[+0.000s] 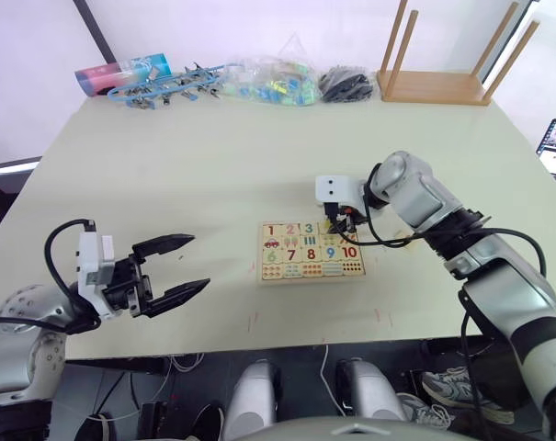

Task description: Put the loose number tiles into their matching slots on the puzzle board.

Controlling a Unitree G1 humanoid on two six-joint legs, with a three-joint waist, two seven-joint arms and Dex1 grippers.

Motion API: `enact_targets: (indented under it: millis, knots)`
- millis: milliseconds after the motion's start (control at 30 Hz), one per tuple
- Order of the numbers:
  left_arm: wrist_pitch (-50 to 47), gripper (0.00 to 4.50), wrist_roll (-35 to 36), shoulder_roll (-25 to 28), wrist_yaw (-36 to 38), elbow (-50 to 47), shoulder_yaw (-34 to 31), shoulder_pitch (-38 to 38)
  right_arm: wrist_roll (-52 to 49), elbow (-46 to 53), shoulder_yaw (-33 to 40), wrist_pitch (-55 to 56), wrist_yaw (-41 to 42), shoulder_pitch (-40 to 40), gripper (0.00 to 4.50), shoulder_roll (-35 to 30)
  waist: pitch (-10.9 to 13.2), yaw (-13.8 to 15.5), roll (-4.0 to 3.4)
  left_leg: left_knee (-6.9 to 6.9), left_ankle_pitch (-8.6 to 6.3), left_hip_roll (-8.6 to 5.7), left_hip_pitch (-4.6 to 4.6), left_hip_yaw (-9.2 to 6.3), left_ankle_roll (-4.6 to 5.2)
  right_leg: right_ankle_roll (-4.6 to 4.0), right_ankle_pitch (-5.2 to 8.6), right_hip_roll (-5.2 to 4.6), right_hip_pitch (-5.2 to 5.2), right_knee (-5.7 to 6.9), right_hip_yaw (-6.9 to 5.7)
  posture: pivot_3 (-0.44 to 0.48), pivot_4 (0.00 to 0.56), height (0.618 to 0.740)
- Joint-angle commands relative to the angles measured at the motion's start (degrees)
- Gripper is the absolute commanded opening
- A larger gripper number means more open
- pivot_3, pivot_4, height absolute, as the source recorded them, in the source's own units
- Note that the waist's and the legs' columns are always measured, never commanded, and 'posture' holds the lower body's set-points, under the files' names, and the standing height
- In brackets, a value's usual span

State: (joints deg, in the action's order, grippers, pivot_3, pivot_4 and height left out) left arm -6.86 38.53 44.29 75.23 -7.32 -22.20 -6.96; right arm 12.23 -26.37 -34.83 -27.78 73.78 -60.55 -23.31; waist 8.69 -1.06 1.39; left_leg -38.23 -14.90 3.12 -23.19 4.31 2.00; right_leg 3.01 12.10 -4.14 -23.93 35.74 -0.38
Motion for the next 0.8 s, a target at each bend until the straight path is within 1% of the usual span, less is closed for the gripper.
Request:
enact_targets:
  millis: [33,800]
  knots:
    - [0.9,4.50,0.9,0.0,0.4,-1.1,-1.7,0.1,-0.2,0.9,1.0,0.5,1.1,-0.4,0.90,-0.1,0.0,0.0,0.00,0.00,0.00,0.00,0.00,0.00,0.00,0.00,0.00,0.00,0.00,0.00,0.00,0.000,0.150,0.740]
    - [1.3,4.50,0.2,-0.2,1.1,0.5,-1.0,1.3,-0.1,0.1,1.3,1.0,1.5,-1.0,0.90,-0.2,0.0,0.0,-0.01,0.01,-0.01,0.00,0.00,-0.01,-0.02,0.00,0.00,0.00,-0.01,-0.02,-0.01,0.000,0.150,0.740]
